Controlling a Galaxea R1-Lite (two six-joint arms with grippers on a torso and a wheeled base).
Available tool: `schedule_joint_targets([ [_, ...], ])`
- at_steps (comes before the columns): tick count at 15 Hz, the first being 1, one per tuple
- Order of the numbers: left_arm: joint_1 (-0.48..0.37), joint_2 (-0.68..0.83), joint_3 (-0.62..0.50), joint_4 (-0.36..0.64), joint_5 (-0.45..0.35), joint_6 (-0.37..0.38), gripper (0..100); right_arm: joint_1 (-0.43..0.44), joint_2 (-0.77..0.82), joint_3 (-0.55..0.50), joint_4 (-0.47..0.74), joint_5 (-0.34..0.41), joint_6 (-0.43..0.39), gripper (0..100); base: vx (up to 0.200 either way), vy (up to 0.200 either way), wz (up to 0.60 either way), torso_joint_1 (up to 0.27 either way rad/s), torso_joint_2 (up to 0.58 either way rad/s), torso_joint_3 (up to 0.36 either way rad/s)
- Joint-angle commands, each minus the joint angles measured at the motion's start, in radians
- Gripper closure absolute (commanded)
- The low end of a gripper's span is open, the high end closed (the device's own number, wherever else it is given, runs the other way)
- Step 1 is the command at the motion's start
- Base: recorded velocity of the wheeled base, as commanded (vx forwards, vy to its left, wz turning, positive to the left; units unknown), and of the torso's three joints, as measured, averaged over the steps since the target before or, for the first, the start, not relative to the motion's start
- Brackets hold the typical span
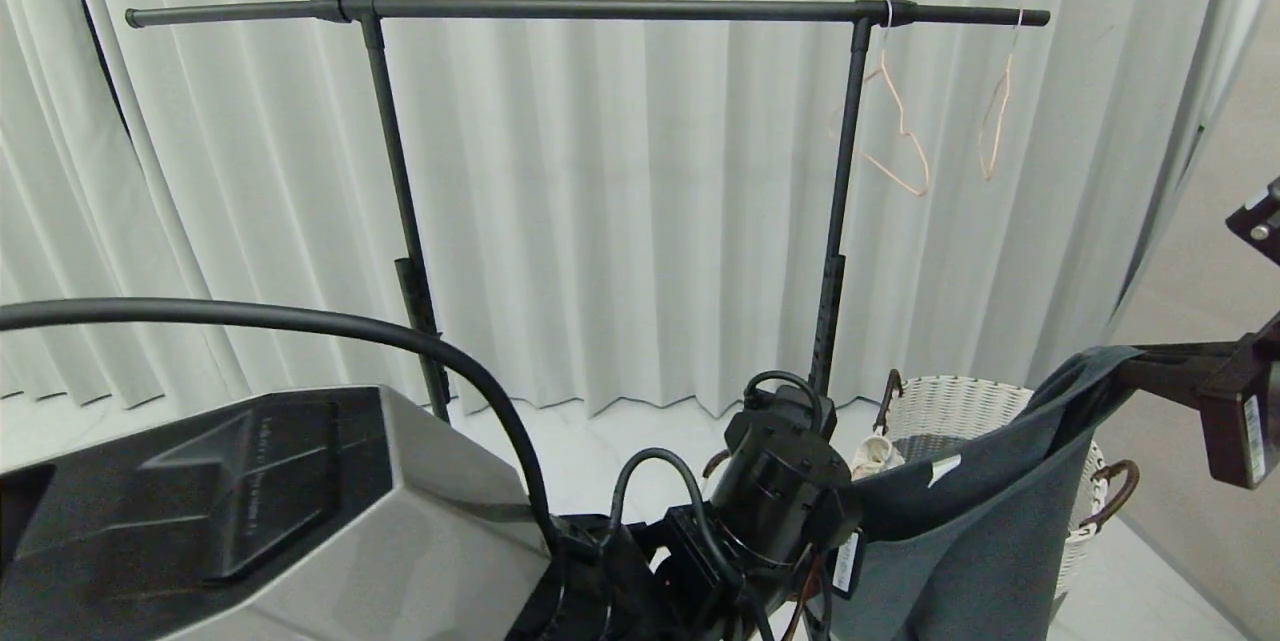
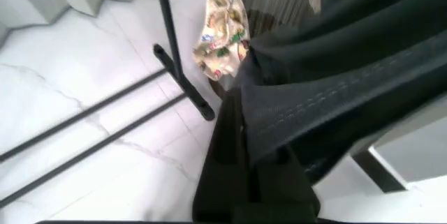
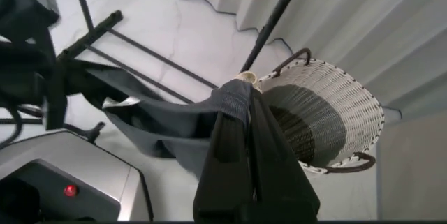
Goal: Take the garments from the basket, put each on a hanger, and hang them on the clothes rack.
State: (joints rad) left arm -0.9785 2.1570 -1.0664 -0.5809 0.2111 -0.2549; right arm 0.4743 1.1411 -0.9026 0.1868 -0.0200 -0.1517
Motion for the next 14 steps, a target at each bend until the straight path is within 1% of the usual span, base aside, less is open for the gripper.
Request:
schedule_joint_targets([
  [1,-0.011,-0.259,0.022,0.022,0.027,0.003,100,-0.046,-0.026,0.011,-0.006,0.003,-0.002,100,0.0,0.0,0.0,0.0,0.0,0.0],
  [3,-0.037,-0.379,-0.004,0.111,0.028,0.003,100,-0.051,-0.029,0.004,-0.017,0.006,0.0,100,0.0,0.0,0.0,0.0,0.0,0.0],
  [4,-0.072,-0.474,-0.069,0.236,0.028,0.003,100,-0.051,-0.027,-0.001,-0.069,0.012,0.001,100,0.0,0.0,0.0,0.0,0.0,0.0],
  [5,-0.085,-0.505,-0.116,0.291,0.03,0.003,100,-0.051,-0.027,-0.004,-0.087,0.022,0.001,100,0.0,0.0,0.0,0.0,0.0,0.0],
  [6,-0.106,-0.548,-0.224,0.406,0.044,0.003,100,-0.051,-0.024,-0.032,-0.101,0.038,0.001,100,0.0,0.0,0.0,0.0,0.0,0.0],
  [8,-0.123,-0.582,-0.382,0.576,0.096,0.008,100,-0.051,-0.014,-0.081,-0.104,0.063,0.0,100,0.0,0.0,0.0,0.0,0.0,0.0],
  [9,-0.124,-0.588,-0.423,0.618,0.119,0.02,100,-0.049,-0.007,-0.098,-0.104,0.072,0.0,100,0.0,0.0,0.0,0.0,0.0,0.0],
  [10,-0.124,-0.603,-0.497,0.687,0.156,0.062,100,-0.049,0.008,-0.131,-0.106,0.083,-0.002,100,0.0,0.0,0.0,0.0,0.0,0.0],
  [11,-0.124,-0.615,-0.526,0.716,0.157,0.082,100,-0.049,0.025,-0.16,-0.107,0.084,-0.002,100,0.0,0.0,0.0,0.0,0.0,0.0],
  [12,-0.121,-0.628,-0.541,0.74,0.159,0.089,100,-0.048,0.045,-0.188,-0.112,0.084,-0.003,100,0.0,0.0,0.0,0.0,0.0,0.0],
  [14,-0.085,-0.655,-0.535,0.785,0.186,0.092,100,-0.031,0.089,-0.234,-0.135,0.084,-0.005,100,0.0,0.0,0.0,0.0,0.0,0.0],
])
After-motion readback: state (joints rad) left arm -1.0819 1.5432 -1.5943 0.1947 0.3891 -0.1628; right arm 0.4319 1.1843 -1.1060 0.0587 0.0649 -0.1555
